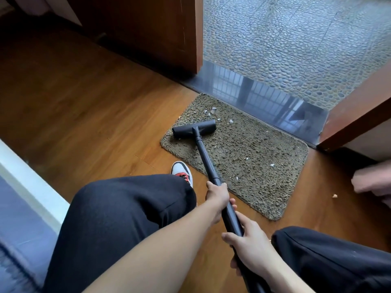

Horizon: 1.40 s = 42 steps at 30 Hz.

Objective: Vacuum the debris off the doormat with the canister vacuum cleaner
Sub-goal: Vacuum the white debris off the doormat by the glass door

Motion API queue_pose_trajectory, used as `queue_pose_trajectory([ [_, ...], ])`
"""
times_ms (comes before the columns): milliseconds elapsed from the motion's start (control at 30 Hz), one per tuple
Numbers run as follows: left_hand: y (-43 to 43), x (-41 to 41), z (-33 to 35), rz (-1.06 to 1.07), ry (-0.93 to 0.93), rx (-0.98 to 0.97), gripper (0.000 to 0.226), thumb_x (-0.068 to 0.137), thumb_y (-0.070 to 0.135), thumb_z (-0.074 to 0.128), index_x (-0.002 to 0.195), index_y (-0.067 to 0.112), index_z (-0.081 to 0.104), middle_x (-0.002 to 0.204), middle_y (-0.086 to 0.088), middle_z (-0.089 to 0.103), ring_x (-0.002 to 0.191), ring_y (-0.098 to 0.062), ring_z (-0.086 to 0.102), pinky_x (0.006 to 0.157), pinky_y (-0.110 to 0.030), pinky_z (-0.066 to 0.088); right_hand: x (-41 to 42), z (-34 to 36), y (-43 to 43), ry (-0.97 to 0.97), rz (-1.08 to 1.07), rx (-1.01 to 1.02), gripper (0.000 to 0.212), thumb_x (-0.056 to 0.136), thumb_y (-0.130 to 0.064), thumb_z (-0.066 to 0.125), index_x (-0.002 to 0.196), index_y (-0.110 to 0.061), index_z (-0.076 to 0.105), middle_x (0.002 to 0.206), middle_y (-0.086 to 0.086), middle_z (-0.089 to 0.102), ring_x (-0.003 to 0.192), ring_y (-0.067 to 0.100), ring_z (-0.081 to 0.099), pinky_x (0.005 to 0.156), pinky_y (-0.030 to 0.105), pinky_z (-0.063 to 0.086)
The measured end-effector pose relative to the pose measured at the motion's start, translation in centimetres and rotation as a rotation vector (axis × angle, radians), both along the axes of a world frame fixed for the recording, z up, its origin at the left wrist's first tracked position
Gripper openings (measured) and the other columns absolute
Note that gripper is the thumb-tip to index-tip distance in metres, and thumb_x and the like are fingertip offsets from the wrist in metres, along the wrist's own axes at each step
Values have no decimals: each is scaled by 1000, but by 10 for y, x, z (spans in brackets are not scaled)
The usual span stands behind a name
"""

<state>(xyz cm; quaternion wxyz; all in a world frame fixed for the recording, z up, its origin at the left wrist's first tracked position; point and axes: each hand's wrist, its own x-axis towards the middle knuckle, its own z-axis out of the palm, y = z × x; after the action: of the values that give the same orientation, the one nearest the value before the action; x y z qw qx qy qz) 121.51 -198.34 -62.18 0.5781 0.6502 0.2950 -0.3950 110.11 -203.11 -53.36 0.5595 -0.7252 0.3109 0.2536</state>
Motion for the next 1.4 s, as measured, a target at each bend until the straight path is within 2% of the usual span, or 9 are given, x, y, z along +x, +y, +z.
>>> queue_pose_trajectory([
  [200, 8, 22, -5, 78, -14, 28, 27, 104, 25, 40, 129, 15, 34, 65, -7, 46, 46, -18, 49, 51, -28, 49, 25, 0, 3, -16, 69, -28, 42, 88, -12, 61, 119, -41, 55, 78, 11, 64, 42, 26, 66, 38, 31, 51],
  [333, 11, 48, -10, 117, -22, 6, 29, 104, 22, 40, 131, 13, 33, 64, -7, 44, 46, -17, 47, 47, -26, 47, 51, -6, 4, -30, 122, -62, 41, 88, -10, 60, 118, -37, 52, 77, 11, 64, 41, 26, 66, 38, 33, 52],
  [533, 9, 93, -14, 151, -40, -20, 33, 105, 20, 40, 134, 10, 30, 60, -7, 43, 42, -17, 44, 41, -22, 44, 97, -21, -2, -31, 133, -72, 30, 89, -11, 64, 114, -25, 55, 78, 14, 63, 42, 25, 66, 37, 32, 51],
  [800, 6, 121, -14, 122, -24, -17, 27, 104, 20, 39, 129, 10, 34, 63, -9, 46, 46, -18, 46, 43, -23, 47, 124, -29, -9, -22, 129, -36, 18, 89, -13, 65, 105, -16, 58, 76, 10, 60, 44, 26, 65, 42, 33, 52],
  [933, 2, 113, -7, 82, 18, -10, 26, 105, 22, 35, 129, 11, 32, 66, -10, 49, 48, -20, 49, 49, -27, 48, 115, -19, -15, -3, 97, 30, 18, 91, -11, 65, 107, -16, 59, 76, 12, 55, 41, 24, 61, 42, 30, 50],
  [1200, 1, 47, 12, 10, 74, -7, 43, 105, 26, 35, 145, 19, 22, 64, -8, 52, 45, -19, 52, 46, -23, 50, 47, 6, -13, 12, 86, 43, 26, 91, -7, 64, 112, -22, 59, 74, 14, 52, 39, 24, 59, 38, 28, 46],
  [1400, 4, -8, 22, -7, 72, -12, 20, 105, 25, 36, 122, 17, 30, 70, -11, 51, 50, -20, 51, 52, -29, 50, -7, 15, -6, 25, 46, 45, 37, 89, -8, 65, 118, -30, 60, 73, 13, 52, 40, 28, 59, 39, 30, 48],
])
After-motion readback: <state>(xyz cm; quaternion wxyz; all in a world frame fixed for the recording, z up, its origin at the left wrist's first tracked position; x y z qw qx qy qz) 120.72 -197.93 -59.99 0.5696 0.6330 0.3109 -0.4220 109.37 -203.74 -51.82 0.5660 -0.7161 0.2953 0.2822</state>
